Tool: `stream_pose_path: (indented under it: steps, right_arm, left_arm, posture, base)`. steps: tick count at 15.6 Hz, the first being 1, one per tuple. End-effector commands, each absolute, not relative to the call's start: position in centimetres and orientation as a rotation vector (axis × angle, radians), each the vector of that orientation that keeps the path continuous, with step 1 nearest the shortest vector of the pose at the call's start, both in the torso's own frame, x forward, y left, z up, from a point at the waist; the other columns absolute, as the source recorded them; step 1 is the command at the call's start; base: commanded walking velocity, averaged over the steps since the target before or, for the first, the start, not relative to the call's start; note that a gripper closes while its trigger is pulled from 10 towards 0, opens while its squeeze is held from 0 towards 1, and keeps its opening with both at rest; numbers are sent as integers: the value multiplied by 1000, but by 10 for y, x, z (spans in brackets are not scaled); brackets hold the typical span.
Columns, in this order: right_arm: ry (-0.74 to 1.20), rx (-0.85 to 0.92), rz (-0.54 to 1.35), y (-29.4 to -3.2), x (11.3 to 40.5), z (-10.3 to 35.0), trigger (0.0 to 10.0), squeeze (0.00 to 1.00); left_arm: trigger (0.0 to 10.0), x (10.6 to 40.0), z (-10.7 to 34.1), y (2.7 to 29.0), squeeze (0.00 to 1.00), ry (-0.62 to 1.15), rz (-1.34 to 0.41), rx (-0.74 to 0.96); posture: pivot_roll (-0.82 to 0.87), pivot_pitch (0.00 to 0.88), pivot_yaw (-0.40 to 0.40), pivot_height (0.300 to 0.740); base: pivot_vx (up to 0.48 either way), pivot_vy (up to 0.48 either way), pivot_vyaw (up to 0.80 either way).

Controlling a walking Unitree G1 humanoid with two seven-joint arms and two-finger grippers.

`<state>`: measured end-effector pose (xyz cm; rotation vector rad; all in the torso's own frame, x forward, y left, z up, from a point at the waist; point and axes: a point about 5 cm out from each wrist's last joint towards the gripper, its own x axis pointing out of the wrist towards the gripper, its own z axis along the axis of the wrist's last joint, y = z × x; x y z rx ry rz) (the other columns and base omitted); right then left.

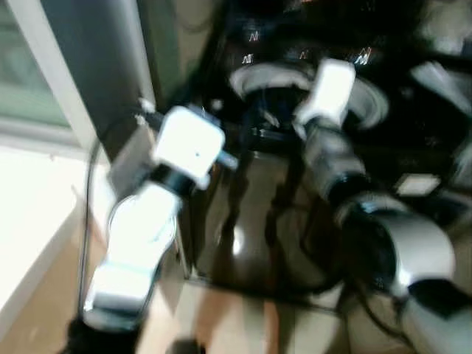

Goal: Clothes washing

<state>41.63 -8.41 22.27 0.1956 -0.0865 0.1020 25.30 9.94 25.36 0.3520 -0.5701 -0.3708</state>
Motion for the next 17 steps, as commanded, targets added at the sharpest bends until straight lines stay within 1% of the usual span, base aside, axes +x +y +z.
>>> stream_pose_path:
  steps: [1, 5, 6, 7, 8, 10, 13, 15, 17]
  right_arm:
    - [-106, 205, 86, -93, 419, 231, 10000, 0]
    - [-119, 214, 113, -88, 420, 239, 10000, 0]
    - [-128, 187, 112, -88, 419, 239, 10000, 0]
    - [-133, 114, 105, -90, 419, 237, 10000, 0]
    - [-134, 93, 102, -91, 419, 237, 10000, 0]
    - [-118, 0, 62, -101, 421, 234, 10000, 0]
    - [-110, -30, 6, -113, 422, 235, 10000, 0]
    - [-133, -24, 23, -111, 422, 238, 10000, 0]
    - [-159, -37, 85, -97, 418, 234, 10000, 0]
  left_arm:
    - [10000, 251, 256, 96, 0, -587, -379, 346]
    - [10000, 253, 254, 100, 0, -556, -348, 326]
    - [10000, 255, 253, 102, 0, -550, -341, 324]
    - [10000, 256, 253, 103, 0, -545, -342, 319]
    - [10000, 256, 253, 103, 0, -545, -340, 319]
    - [10000, 258, 250, 103, 0, -522, -333, 334]
    - [10000, 261, 245, 106, 0, -478, -300, 357]
    - [10000, 262, 243, 107, 0, -464, -288, 357]
    - [10000, 262, 238, 111, 0, -442, -257, 351]
  posture:
    - [193, 49, -68, 740]
    - [196, 52, -70, 740]
    - [195, 50, -68, 740]
    - [194, 45, -65, 740]
    - [194, 45, -65, 740]
    - [199, 41, -64, 740]
    - [204, 37, -69, 740]
    - [208, 32, -73, 740]
    - [194, 27, -82, 740]
  base:
    - [0, 0, 0]
    - [0, 0, 0]
    - [0, 0, 0]
    - [0, 0, 0]
    - [0, 0, 0]
    - [0, 0, 0]
    - [0, 0, 0]
    - [0, 0, 0]
    - [0, 0, 0]
